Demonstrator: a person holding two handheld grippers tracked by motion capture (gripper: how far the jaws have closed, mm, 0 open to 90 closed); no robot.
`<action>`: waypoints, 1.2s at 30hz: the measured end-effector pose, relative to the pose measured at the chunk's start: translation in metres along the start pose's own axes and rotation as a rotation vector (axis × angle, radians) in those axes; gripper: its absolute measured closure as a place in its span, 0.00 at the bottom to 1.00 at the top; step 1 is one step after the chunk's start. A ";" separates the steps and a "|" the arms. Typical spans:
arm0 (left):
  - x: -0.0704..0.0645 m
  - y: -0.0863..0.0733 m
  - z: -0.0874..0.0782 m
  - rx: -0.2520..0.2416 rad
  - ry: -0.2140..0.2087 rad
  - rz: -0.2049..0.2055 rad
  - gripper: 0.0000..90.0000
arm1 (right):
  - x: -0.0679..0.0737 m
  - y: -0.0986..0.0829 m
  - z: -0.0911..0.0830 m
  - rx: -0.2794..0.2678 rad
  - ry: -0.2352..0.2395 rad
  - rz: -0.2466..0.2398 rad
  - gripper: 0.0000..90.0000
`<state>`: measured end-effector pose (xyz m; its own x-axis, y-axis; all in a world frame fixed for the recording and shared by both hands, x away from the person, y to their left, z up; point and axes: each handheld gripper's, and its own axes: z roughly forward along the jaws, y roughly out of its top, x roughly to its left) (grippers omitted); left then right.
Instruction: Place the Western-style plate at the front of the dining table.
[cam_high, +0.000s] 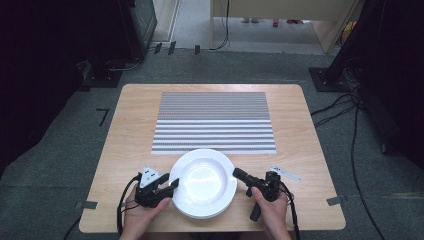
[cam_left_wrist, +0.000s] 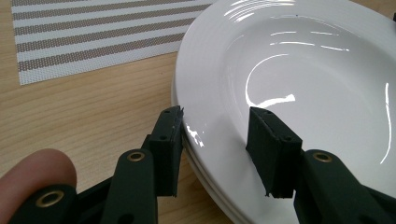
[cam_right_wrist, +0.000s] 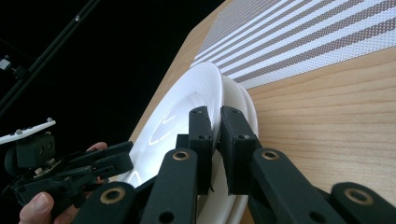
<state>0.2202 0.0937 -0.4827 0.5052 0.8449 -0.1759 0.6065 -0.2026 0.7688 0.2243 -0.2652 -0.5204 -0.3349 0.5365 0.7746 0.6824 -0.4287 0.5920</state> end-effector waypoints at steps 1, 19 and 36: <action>0.000 0.000 0.000 0.000 0.000 0.000 0.62 | 0.000 0.000 0.000 0.000 0.001 0.003 0.94; 0.000 -0.001 0.001 0.001 0.000 0.000 0.60 | 0.001 0.000 0.002 0.035 0.020 0.022 0.89; -0.001 -0.001 0.002 -0.011 0.006 -0.005 0.60 | 0.006 -0.006 0.009 0.060 0.005 -0.031 0.88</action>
<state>0.2200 0.0921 -0.4843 0.4987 0.8488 -0.1757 0.6019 -0.1932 0.7749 0.2238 -0.2534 -0.5212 -0.3598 0.5451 0.7572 0.7096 -0.3671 0.6015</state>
